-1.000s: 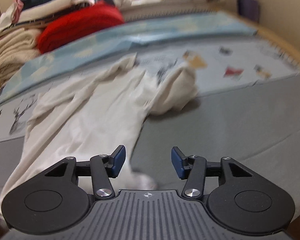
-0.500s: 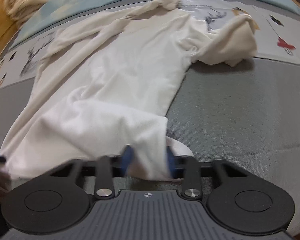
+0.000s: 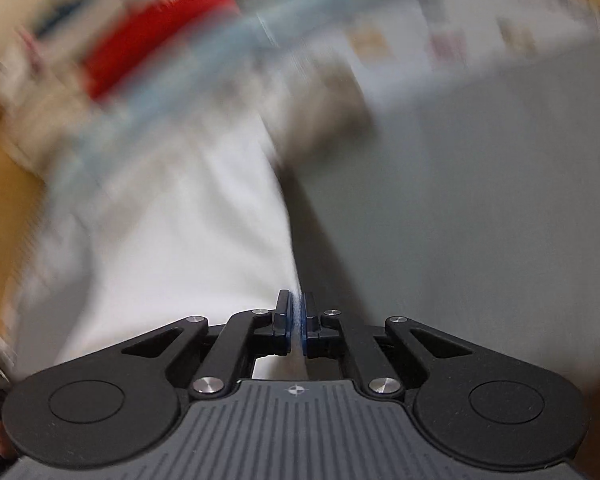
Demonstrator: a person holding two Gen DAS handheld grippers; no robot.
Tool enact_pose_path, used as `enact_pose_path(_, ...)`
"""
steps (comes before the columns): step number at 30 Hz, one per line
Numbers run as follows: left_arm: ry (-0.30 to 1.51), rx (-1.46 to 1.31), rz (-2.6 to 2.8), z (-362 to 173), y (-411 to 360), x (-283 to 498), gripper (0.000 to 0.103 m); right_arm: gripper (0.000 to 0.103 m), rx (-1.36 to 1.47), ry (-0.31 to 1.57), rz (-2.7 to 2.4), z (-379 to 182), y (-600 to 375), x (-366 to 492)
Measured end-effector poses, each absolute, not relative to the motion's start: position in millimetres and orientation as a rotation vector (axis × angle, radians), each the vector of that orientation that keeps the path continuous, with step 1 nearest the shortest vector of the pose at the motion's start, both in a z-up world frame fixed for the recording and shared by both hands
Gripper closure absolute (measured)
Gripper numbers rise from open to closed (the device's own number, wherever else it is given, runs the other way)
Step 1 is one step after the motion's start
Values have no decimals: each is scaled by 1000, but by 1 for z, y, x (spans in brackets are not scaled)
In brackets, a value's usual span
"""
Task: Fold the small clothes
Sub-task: 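Pull the shirt flat with both grippers and release it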
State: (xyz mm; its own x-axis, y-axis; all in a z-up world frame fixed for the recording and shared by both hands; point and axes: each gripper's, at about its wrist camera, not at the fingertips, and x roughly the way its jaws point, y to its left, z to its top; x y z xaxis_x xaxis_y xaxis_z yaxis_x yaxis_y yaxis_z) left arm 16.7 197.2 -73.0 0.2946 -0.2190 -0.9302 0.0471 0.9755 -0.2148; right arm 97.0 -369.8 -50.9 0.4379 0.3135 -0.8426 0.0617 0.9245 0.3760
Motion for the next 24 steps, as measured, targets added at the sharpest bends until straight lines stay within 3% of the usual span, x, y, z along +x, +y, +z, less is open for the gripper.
enact_pose_path(3,1253,-199,-175,-72,200,19,68,95,156,1189,105,-71,-351,104)
enact_pose_path(5,1254,-220,-165,-75,202,22,67,85,168,1188,111,-74,-351,108)
enact_pose_path(7,1283,-217,-154,-81,200,24,67,66,195,1181,113,-74,-350,109)
enact_pose_path(9,1323,-187,-134,-89,199,30,67,59,167,1191,130,-80,-341,109)
enact_pose_path(12,1369,-134,-128,-99,194,32,70,59,77,1268,162,-95,-324,107)
enact_pose_path(14,1363,-98,-157,-98,188,30,89,60,-13,1315,178,-106,-311,105)
enact_pose_path(15,1359,-97,-174,-97,186,27,95,71,-57,1332,197,-110,-305,103)
enact_pose_path(16,1350,-86,-191,-95,183,25,96,95,-98,1324,220,-111,-299,100)
enact_pose_path(17,1344,-71,-211,-93,179,23,96,100,-128,1304,243,-110,-295,98)
enact_pose_path(20,1369,-25,-291,-95,168,14,96,100,-151,1228,219,-98,-298,98)
enact_pose_path(24,1410,39,-280,-104,158,13,92,100,-188,1257,76,-103,-312,103)
